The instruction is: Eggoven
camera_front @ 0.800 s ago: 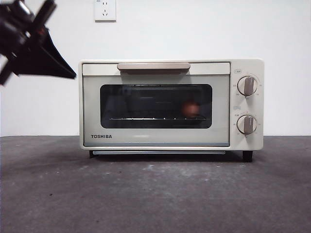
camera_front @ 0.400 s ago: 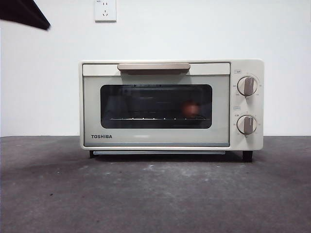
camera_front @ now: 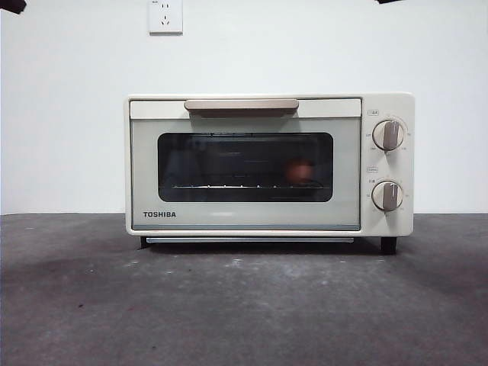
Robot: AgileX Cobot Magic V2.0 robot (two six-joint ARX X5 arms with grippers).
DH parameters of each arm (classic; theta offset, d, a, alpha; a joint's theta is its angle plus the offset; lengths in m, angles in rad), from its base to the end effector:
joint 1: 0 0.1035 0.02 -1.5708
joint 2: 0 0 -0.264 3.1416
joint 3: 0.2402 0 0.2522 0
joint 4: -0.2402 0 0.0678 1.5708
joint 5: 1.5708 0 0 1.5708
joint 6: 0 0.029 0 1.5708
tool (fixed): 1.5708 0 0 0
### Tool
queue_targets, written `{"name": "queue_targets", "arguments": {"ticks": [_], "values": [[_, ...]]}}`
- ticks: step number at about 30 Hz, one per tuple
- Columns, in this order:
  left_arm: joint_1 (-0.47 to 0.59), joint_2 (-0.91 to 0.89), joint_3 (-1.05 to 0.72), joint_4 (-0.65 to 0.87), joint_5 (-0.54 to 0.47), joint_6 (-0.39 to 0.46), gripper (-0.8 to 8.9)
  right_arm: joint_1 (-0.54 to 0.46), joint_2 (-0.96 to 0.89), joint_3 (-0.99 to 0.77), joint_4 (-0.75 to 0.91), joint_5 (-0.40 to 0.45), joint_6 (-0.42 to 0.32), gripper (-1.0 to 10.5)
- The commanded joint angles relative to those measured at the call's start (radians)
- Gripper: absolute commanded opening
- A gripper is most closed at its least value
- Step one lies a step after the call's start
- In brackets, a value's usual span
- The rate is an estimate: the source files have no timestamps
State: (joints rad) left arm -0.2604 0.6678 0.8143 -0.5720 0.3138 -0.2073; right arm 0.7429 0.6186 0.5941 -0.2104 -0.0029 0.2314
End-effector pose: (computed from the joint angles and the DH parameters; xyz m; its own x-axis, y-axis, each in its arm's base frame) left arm 0.1264 -0.0429 0.3227 0.7577 -0.5213 -0.3926 0.4234 0.8505 -0.3121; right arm 0.1070 0.0984 0.2880 0.7143 0.6600 -0.2327 -0.6211 0.7511 0.2237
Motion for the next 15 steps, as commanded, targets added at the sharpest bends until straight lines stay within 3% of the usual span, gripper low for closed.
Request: {"name": "queue_targets", "arguments": {"ticks": [1, 15], "values": [[-0.004, -0.002, 0.014, 0.01, 0.0, 0.016, 0.06, 0.01, 0.0, 0.0, 0.007, 0.004, -0.01, 0.0], [-0.004, -0.002, 0.014, 0.019, 0.0, 0.012, 0.07, 0.009, -0.001, 0.0, 0.008, 0.004, -0.008, 0.0]]}}
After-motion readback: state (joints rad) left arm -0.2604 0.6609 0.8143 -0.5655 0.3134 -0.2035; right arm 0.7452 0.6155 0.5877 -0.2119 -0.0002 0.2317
